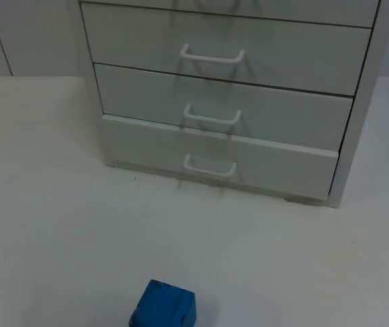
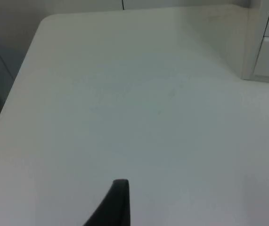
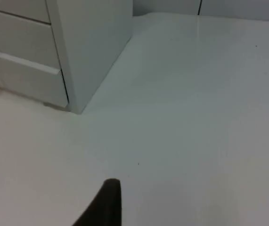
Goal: Open the drawer with the left hand, place the block into the drawer with the right hand, then close the drawer with the left hand.
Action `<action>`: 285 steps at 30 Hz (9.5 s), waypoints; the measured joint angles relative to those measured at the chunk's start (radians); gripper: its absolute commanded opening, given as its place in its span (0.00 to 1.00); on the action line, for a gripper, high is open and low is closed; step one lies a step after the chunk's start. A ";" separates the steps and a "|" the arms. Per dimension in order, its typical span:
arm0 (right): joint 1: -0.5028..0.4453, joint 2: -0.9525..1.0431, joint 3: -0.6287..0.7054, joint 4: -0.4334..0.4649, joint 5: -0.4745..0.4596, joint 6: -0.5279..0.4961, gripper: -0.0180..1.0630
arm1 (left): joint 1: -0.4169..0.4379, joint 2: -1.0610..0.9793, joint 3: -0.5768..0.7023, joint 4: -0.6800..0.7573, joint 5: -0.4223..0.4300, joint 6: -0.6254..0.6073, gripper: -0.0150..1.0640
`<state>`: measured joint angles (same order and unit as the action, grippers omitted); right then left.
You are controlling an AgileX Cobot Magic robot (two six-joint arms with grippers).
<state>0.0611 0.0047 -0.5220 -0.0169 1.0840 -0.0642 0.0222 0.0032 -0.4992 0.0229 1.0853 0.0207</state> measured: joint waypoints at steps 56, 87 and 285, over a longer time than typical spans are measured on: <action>0.000 0.731 -0.129 0.000 -0.280 0.021 0.99 | -0.189 0.910 -0.166 -0.494 -0.430 0.929 0.80; 0.000 0.731 -0.129 0.000 -0.315 0.025 0.99 | -0.567 1.571 -0.170 0.133 -1.124 1.026 0.66; 0.000 0.731 -0.129 0.000 -0.332 0.030 0.99 | -0.890 1.675 -0.270 0.771 -0.606 0.102 0.58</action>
<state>0.0611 0.7355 -0.6514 -0.0169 0.7515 -0.0338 -0.8680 1.6782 -0.7696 0.7940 0.4792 0.1229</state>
